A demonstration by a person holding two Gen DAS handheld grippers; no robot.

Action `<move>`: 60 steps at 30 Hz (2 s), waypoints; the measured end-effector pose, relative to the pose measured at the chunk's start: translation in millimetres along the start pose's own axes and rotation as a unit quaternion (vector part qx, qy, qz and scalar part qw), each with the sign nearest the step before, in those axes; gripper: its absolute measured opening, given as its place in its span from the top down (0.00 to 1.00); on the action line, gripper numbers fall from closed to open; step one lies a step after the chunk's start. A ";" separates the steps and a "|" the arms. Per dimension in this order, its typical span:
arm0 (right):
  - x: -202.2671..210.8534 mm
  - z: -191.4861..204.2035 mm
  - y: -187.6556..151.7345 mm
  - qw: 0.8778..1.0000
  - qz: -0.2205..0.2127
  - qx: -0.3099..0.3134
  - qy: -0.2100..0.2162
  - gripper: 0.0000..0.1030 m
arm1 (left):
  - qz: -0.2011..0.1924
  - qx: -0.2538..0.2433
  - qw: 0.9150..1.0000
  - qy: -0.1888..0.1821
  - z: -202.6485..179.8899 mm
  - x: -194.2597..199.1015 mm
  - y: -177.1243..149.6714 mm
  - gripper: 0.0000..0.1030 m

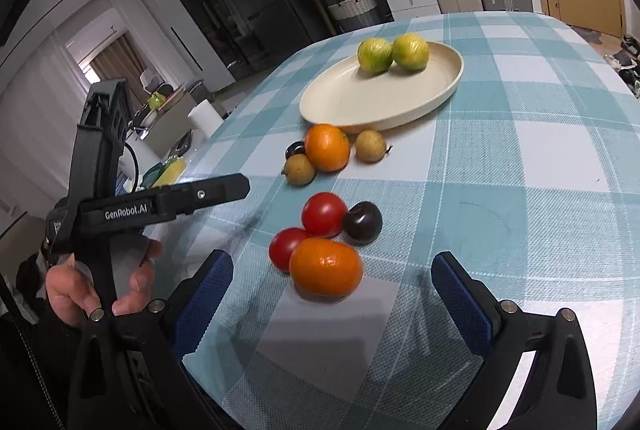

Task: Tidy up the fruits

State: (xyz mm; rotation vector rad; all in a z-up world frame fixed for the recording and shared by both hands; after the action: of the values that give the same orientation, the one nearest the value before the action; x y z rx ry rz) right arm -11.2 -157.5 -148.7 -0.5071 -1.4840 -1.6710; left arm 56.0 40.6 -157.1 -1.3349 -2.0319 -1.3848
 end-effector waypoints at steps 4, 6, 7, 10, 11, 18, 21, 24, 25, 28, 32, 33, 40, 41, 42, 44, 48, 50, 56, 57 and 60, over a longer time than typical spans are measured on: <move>-4.4 3.0 -3.5 1.000 0.004 0.010 -0.002 0.02 | 0.002 0.003 1.000 -0.002 1.9 -1.7 -0.4 0.01; -6.7 4.2 -4.7 1.000 0.008 0.012 -0.001 0.06 | 0.004 0.003 1.000 -0.004 2.1 -3.1 -0.5 0.01; -8.2 4.9 -5.3 1.000 0.011 0.012 0.001 0.11 | 0.004 0.003 1.000 -0.004 2.2 -3.2 -0.8 0.01; -12.0 5.6 -6.2 1.000 0.016 0.014 -0.001 0.16 | 0.005 0.002 1.000 -0.005 1.9 -4.1 -0.4 0.01; -12.5 5.8 -6.0 1.000 0.015 0.014 -0.002 0.17 | 0.006 0.002 1.000 -0.005 1.9 -4.8 0.0 0.01; -14.3 6.0 -5.4 1.000 0.018 0.011 0.004 0.42 | 0.005 0.001 1.000 -0.006 0.3 -6.2 2.3 0.01; -14.8 6.1 -7.3 1.000 0.020 0.014 0.008 0.59 | 0.006 -0.004 1.000 -0.004 -0.9 -7.3 4.5 0.01; -13.9 7.7 -8.5 1.000 0.015 0.026 0.007 0.60 | 0.007 -0.008 1.000 -0.002 -2.2 -7.2 6.6 0.01; -13.6 7.9 -8.8 0.999 0.016 0.026 0.011 0.60 | 0.007 -0.009 1.000 -0.002 -2.9 -7.2 7.6 0.01; -11.9 6.1 -9.4 1.000 0.013 0.023 0.011 0.60 | 0.008 -0.016 1.000 -0.005 -7.2 -7.2 10.8 0.01; -5.3 -0.8 -7.3 1.000 0.001 0.012 0.013 0.60 | 0.012 -0.028 0.999 -0.014 -14.4 -8.8 18.5 0.01; -3.3 -2.7 -6.6 1.000 -0.002 0.008 0.016 0.60 | 0.013 -0.033 0.999 -0.013 -16.4 -9.6 21.3 0.01; 12.1 -20.4 8.5 0.999 -0.036 -0.022 0.019 0.60 | 0.039 -0.080 0.996 -0.011 -34.7 -21.3 40.3 0.01; 13.4 -22.7 10.7 0.999 -0.040 -0.025 0.017 0.60 | 0.044 -0.086 0.995 -0.011 -37.8 -24.4 41.8 0.01; 13.8 -25.1 12.5 0.999 -0.042 -0.030 0.019 0.60 | 0.049 -0.090 0.995 -0.013 -40.6 -27.5 42.3 0.01; 12.9 -28.1 15.1 0.998 -0.040 -0.034 0.021 0.60 | 0.058 -0.101 0.993 -0.014 -47.2 -34.4 43.1 0.01; 11.1 -31.8 19.6 0.998 -0.044 -0.031 0.014 0.60 | 0.071 -0.121 0.990 -0.010 -56.9 -48.3 47.2 0.01; 10.3 -34.3 21.5 0.998 -0.045 -0.033 0.014 0.60 | 0.075 -0.130 0.989 -0.001 -59.2 -54.6 50.2 0.01; 11.0 -41.7 23.6 0.998 -0.049 -0.041 0.014 0.60 | 0.078 -0.167 0.983 0.016 -67.3 -64.4 57.3 0.07; 10.6 -42.7 24.0 0.998 -0.049 -0.041 0.015 0.60 | 0.081 -0.170 0.982 0.013 -68.5 -66.4 57.9 0.11; 9.8 -44.3 24.6 0.998 -0.045 -0.041 0.015 0.60 | 0.091 -0.174 0.981 0.004 -69.7 -71.0 59.1 0.21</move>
State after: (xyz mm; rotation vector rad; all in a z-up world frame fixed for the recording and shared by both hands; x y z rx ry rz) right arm 12.1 -201.8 -136.0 -0.4629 -1.4393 -1.8087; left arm 126.2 -50.3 -142.8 -1.6073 -1.6632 -1.7075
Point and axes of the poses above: each gripper's, at about its wrist camera, not at the fingertips, and x roughly against the way its jaws point, z to its left, y to its top, the point moved 5 cm from there along -x, roughly the way its jaws point, and after that the axes turned 15 degrees about -y, right-handed, at the moved point
